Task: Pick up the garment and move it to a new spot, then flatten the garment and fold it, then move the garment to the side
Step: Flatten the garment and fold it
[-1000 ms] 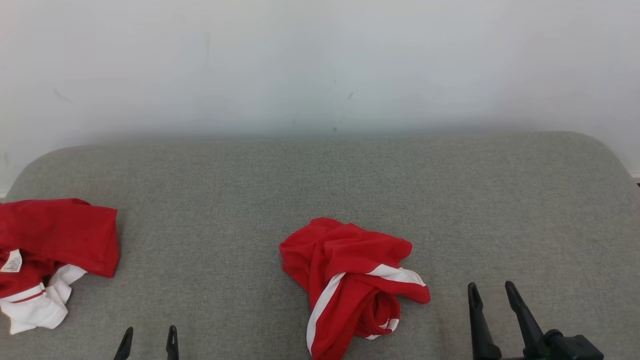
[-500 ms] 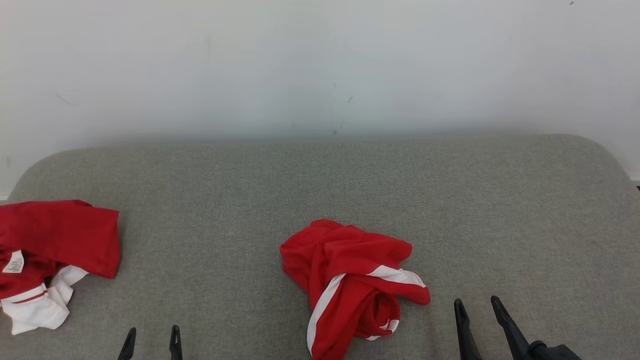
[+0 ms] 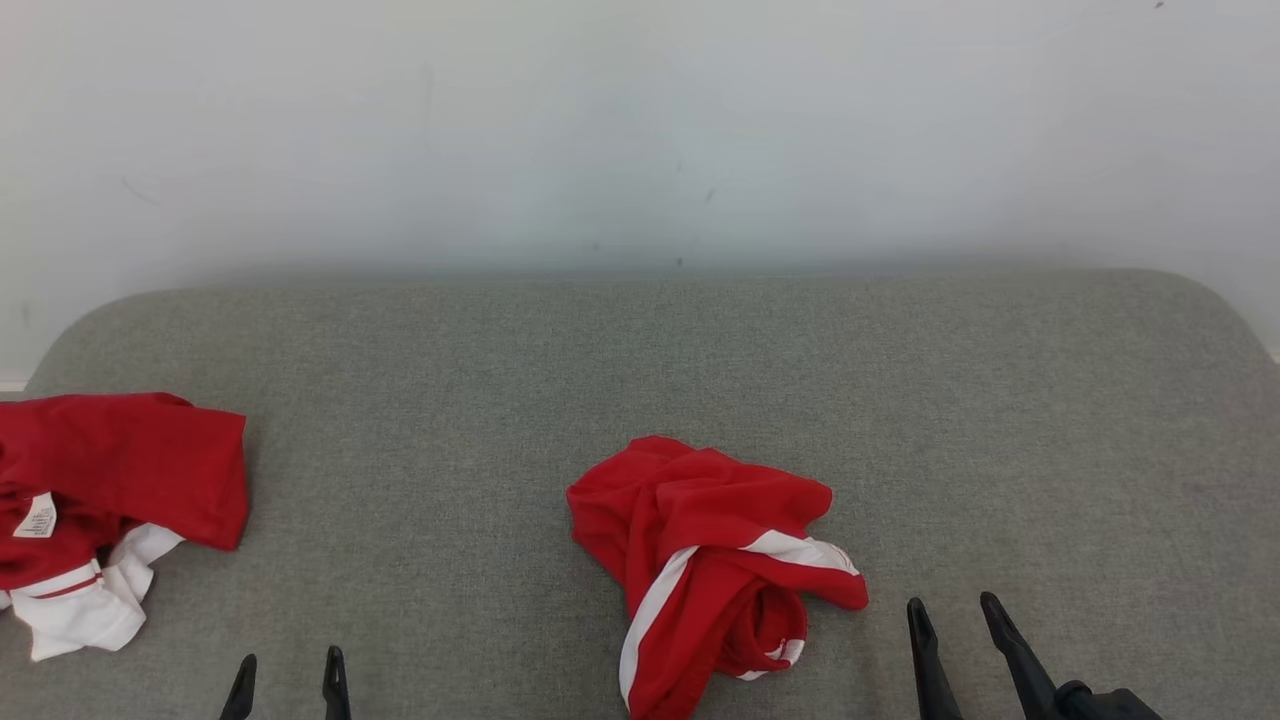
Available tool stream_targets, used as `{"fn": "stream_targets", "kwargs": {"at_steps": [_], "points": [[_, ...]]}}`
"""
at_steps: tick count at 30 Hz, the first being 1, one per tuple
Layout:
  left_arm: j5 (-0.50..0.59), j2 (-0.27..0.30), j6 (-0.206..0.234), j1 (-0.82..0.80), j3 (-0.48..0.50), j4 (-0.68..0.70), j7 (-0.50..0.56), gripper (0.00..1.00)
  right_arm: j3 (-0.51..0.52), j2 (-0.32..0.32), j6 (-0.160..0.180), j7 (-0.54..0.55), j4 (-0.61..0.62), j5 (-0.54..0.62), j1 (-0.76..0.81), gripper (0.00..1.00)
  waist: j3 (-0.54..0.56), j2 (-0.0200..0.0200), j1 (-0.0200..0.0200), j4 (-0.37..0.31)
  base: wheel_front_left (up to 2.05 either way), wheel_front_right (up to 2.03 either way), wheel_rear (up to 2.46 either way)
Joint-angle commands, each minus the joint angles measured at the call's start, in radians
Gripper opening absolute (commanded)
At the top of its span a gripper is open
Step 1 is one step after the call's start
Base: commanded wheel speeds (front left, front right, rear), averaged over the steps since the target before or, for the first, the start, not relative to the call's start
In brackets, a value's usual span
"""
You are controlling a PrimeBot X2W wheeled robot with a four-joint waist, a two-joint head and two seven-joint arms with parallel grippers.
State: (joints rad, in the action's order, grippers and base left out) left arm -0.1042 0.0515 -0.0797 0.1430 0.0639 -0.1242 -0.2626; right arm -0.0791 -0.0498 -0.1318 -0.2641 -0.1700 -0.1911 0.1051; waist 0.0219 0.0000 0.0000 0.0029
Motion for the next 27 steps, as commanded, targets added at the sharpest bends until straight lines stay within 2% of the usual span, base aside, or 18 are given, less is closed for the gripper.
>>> {"fn": "stream_targets", "kwargs": {"at_steps": [1,27], "points": [[-0.003,-0.001,-0.004,-0.005,0.003,-0.003,-0.003,1.0,0.002,-0.001,0.002,0.0,0.0,-0.004,0.001,1.0,0.0,0.0,0.0,0.0,0.0,0.0,0.0],[0.017,-0.002,-0.024,-0.008,0.004,-0.008,-0.003,1.0,0.004,-0.001,0.002,0.0,-0.007,-0.008,0.005,1.0,0.007,0.0,0.0,0.005,0.0,0.0,0.0]]}}
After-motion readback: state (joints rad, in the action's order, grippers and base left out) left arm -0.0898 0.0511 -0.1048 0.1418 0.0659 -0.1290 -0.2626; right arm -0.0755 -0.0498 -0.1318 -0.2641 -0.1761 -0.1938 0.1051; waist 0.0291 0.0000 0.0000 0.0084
